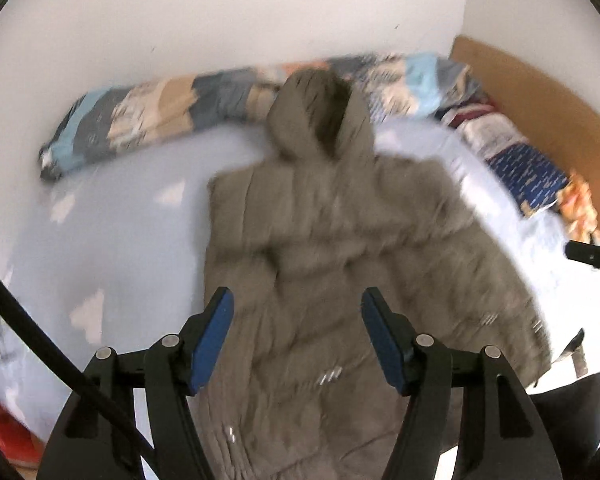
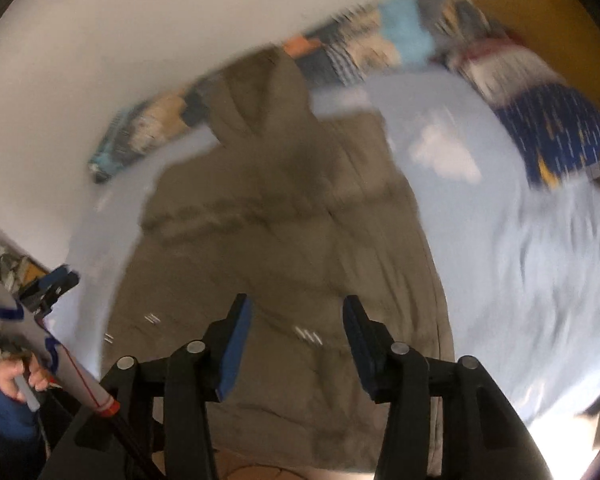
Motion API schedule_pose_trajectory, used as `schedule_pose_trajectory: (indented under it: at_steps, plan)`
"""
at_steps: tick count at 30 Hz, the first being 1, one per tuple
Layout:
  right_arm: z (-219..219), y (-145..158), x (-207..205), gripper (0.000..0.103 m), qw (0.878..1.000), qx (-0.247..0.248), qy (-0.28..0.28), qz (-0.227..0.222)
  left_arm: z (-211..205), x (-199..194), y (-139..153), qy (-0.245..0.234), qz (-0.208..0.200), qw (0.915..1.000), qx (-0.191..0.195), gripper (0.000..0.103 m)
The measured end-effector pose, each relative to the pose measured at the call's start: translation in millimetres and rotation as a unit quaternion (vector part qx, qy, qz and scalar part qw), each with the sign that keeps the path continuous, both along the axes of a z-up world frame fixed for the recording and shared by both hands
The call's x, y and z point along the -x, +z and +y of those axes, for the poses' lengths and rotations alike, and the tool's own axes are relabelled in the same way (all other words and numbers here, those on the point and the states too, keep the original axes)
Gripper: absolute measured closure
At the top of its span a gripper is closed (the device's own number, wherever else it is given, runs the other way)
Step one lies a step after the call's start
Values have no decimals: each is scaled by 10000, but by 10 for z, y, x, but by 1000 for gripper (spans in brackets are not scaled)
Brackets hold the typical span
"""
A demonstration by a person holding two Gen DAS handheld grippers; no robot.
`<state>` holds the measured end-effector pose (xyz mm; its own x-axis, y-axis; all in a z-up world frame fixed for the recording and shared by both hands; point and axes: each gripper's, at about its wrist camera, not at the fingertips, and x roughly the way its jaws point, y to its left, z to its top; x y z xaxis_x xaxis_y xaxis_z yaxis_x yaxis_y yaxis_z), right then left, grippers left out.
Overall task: Fold large clothes
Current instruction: 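Open both tools and pull them back from the folded jacket, then reach both tools to the jacket hood and close on it, then lift the hood with both tools and fold it over the jacket body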
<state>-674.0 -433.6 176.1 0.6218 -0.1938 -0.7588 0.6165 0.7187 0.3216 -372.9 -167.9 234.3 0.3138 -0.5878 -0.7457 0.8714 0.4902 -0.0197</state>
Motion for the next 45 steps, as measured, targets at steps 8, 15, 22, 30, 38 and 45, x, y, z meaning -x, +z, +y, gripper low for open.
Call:
schedule_pose_trajectory:
  at_steps: [8, 15, 22, 30, 38, 45]
  plan:
    - [-214, 1228, -559, 32, 9970, 476, 404, -450, -850, -379, 1063, 102, -41, 9995, 287, 23]
    - [-757, 1568, -1376, 26, 9960, 674, 490, -332, -1993, -859, 1208, 33, -382, 9992, 140, 17]
    - [-1804, 1077, -2436, 26, 9990, 338, 276, -86, -3190, -1605, 455, 130, -281, 9988, -370, 17]
    - [-2788, 318, -3553, 26, 9998, 47, -6, 203, -4003, -2360, -227, 489, -313, 9971, -488, 17]
    - [-3129, -153, -4393, 26, 9979, 389, 12, 522, -4435, -2673, -677, 411, -521, 9956, -664, 17]
    - [-3198, -375, -4726, 95, 9921, 734, -54, 1012, -4519, -2736, -937, 389, -280, 9954, -830, 93]
